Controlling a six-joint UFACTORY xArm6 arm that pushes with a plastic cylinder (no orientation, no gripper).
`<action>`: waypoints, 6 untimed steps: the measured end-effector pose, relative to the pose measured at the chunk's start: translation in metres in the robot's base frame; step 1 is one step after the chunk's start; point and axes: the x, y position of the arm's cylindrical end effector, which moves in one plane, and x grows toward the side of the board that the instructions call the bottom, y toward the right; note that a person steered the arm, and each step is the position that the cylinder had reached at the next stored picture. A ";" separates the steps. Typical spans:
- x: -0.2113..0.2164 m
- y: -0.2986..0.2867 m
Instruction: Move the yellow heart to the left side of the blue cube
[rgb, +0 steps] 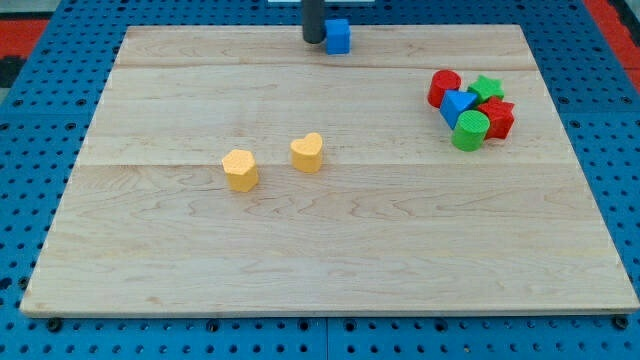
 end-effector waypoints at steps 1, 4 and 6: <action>0.000 -0.018; 0.180 0.055; 0.292 0.025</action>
